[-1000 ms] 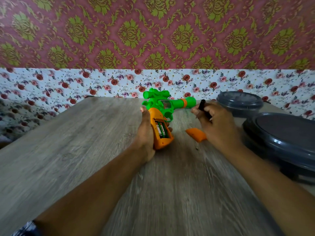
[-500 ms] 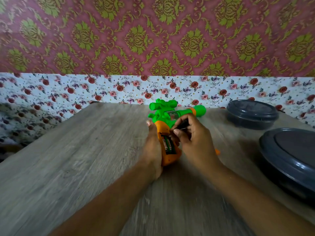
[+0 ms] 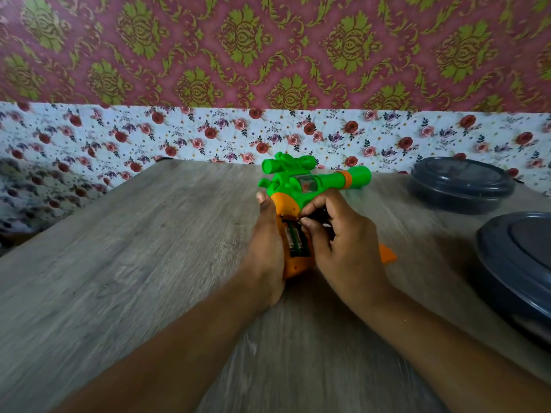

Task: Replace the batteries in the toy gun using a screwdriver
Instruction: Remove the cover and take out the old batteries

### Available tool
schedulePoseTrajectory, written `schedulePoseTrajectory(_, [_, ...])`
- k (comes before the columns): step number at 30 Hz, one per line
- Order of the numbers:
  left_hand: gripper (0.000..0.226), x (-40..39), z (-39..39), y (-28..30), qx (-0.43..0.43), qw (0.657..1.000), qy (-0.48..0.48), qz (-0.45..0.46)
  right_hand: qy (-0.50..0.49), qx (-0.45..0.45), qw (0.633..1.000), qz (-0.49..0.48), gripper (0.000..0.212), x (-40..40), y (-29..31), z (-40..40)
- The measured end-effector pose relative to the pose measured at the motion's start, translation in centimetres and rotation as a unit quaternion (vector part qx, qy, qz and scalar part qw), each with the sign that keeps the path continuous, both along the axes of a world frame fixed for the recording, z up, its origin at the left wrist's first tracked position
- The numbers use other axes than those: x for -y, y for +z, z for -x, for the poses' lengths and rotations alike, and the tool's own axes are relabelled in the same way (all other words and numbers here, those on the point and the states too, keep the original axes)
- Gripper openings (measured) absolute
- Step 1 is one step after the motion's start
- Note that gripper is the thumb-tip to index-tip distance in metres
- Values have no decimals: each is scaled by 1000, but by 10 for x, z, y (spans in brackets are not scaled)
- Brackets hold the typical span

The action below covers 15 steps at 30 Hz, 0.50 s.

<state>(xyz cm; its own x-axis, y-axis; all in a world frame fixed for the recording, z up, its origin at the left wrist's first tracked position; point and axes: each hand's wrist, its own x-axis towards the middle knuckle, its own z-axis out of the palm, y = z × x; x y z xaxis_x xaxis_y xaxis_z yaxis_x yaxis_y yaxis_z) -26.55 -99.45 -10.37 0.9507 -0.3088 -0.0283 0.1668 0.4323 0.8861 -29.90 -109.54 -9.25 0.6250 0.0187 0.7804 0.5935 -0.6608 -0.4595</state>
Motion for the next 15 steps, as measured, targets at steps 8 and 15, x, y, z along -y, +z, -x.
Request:
schedulePoseTrajectory(8, [48, 6, 5, -1, 77, 981, 109, -141, -27, 0, 998, 60, 4, -7, 8, 4])
schedulePoseTrajectory(15, [33, 9, 17, 6, 116, 982, 108, -104, 12, -153, 985, -73, 25, 5, 31, -8])
